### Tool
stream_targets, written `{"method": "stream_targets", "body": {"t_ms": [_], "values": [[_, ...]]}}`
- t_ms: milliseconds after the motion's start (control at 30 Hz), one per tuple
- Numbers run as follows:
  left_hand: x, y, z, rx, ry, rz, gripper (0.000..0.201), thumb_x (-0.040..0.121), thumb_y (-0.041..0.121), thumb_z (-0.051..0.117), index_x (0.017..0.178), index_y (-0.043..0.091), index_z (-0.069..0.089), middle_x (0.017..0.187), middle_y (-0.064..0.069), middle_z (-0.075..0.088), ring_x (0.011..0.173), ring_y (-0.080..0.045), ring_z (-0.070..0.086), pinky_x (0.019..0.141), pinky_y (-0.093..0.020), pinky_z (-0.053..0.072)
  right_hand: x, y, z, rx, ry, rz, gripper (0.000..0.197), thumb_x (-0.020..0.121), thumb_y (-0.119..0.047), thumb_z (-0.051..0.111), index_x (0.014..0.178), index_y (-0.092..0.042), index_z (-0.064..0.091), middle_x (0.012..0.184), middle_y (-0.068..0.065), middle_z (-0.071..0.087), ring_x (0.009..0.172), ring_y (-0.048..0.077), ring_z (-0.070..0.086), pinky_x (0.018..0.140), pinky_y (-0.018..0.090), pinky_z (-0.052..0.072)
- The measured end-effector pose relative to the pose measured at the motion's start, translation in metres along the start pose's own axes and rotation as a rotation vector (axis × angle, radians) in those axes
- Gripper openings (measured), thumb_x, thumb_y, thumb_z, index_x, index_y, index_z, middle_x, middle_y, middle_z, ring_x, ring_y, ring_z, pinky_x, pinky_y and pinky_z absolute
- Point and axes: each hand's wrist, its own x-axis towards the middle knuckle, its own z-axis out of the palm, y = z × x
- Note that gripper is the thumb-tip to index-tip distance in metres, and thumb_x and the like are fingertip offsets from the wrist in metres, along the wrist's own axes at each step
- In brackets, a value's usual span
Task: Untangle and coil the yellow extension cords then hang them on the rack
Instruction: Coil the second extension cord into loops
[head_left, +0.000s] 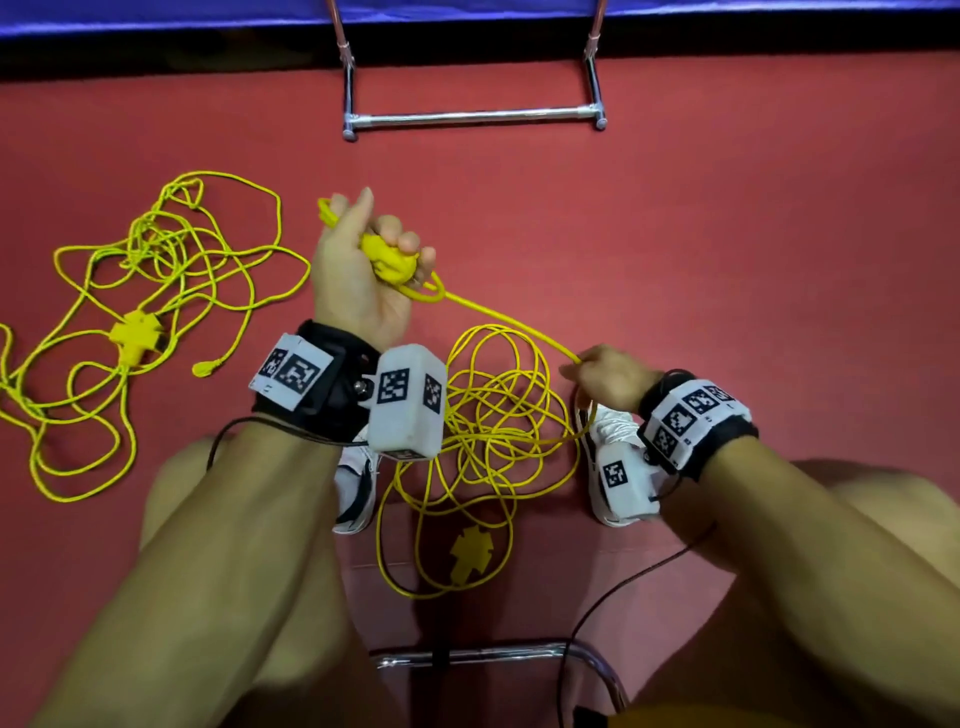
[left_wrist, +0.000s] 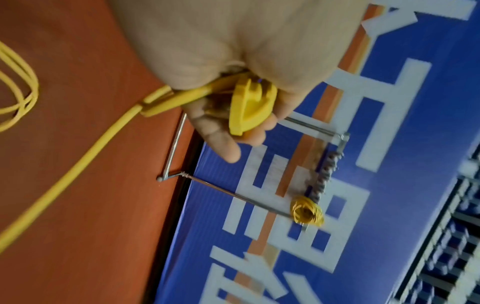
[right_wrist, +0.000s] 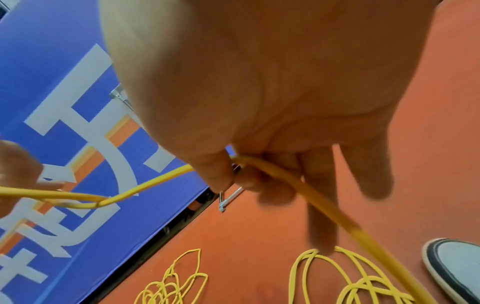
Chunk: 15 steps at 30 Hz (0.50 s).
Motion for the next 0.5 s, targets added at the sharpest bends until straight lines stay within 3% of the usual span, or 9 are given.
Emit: {"method": "stream_targets", "body": {"t_ms": [67, 133, 200, 267, 333, 400, 467, 500], "values": [[0.001, -0.003, -0.002, 0.103, -0.014, 0.047, 0.049, 0.106, 0.02, 0.044, 0.145, 0.041, 0.022, 0.056, 0.004, 0.046, 0.051, -0.01, 0.05, 0.055, -0.029, 0.055, -0.003, -0.006, 0.003, 0.095, 0.039, -0.03, 0.028, 0.102, -0.038, 0.044, 0.092, -0.014, 0.055, 0.078, 0.007, 0.062, 0.076, 0.024, 0.057, 0.082, 0.037, 0.047], [0.001, -0.011, -0.004, 0.317, -0.067, 0.168, 0.061, 0.105, 0.016, 0.046, 0.145, 0.042, 0.008, 0.058, 0.003, 0.05, 0.051, -0.012, 0.053, 0.056, -0.032, 0.057, -0.013, -0.017, 0.005, 0.169, 0.06, -0.15, 0.022, 0.103, -0.037, 0.041, 0.106, -0.016, 0.044, 0.075, -0.004, 0.05, 0.075, 0.022, 0.051, 0.082, 0.04, 0.044], [0.003, -0.019, -0.008, 0.591, -0.085, 0.258, 0.062, 0.103, 0.012, 0.049, 0.144, 0.033, 0.008, 0.061, 0.001, 0.055, 0.051, -0.015, 0.057, 0.055, -0.032, 0.057, -0.025, -0.029, 0.007, 0.159, 0.058, -0.33, 0.011, 0.104, -0.028, 0.04, 0.106, -0.018, 0.041, 0.075, -0.013, 0.044, 0.08, 0.019, 0.046, 0.079, 0.034, 0.038], [0.004, -0.029, -0.014, 0.853, -0.125, 0.332, 0.075, 0.099, 0.009, 0.052, 0.153, 0.02, 0.002, 0.064, -0.002, 0.058, 0.054, -0.018, 0.059, 0.057, -0.033, 0.056, -0.033, -0.039, 0.009, 0.032, 0.062, -0.512, 0.005, 0.103, -0.017, 0.042, 0.102, -0.015, 0.047, 0.071, -0.013, 0.043, 0.076, 0.016, 0.042, 0.075, 0.029, 0.032], [0.005, -0.039, -0.021, 1.055, -0.221, 0.374, 0.085, 0.096, 0.011, 0.054, 0.157, 0.017, -0.005, 0.066, -0.002, 0.061, 0.056, -0.016, 0.061, 0.062, -0.031, 0.056, -0.037, -0.048, 0.011, -0.041, 0.127, -0.709, 0.008, 0.098, -0.014, 0.049, 0.094, -0.011, 0.055, 0.067, -0.009, 0.049, 0.068, 0.015, 0.041, 0.068, 0.032, 0.033], [0.005, -0.047, -0.023, 1.228, -0.341, 0.32, 0.08, 0.097, 0.017, 0.055, 0.157, 0.021, 0.002, 0.069, -0.005, 0.064, 0.06, -0.017, 0.064, 0.067, -0.029, 0.054, -0.039, -0.053, 0.008, 0.05, 0.233, -0.827, 0.012, 0.094, -0.018, 0.055, 0.092, -0.009, 0.063, 0.071, -0.001, 0.06, 0.065, 0.019, 0.049, 0.065, 0.034, 0.041], [0.002, -0.052, -0.019, 1.36, -0.404, 0.203, 0.052, 0.101, 0.028, 0.053, 0.146, 0.019, 0.029, 0.071, -0.008, 0.062, 0.065, -0.027, 0.067, 0.067, -0.033, 0.051, -0.042, -0.055, -0.001, 0.159, 0.333, -0.856, 0.014, 0.091, -0.02, 0.062, 0.095, -0.01, 0.07, 0.076, -0.002, 0.068, 0.067, 0.014, 0.059, 0.067, 0.026, 0.045], [-0.001, -0.053, -0.016, 1.374, -0.41, 0.136, 0.036, 0.102, 0.035, 0.05, 0.133, 0.017, 0.043, 0.067, -0.007, 0.06, 0.062, -0.03, 0.066, 0.062, -0.036, 0.049, -0.044, -0.056, -0.005, 0.202, 0.377, -0.856, 0.014, 0.09, -0.021, 0.065, 0.095, -0.011, 0.072, 0.077, -0.006, 0.069, 0.067, 0.009, 0.06, 0.066, 0.022, 0.044]]}}
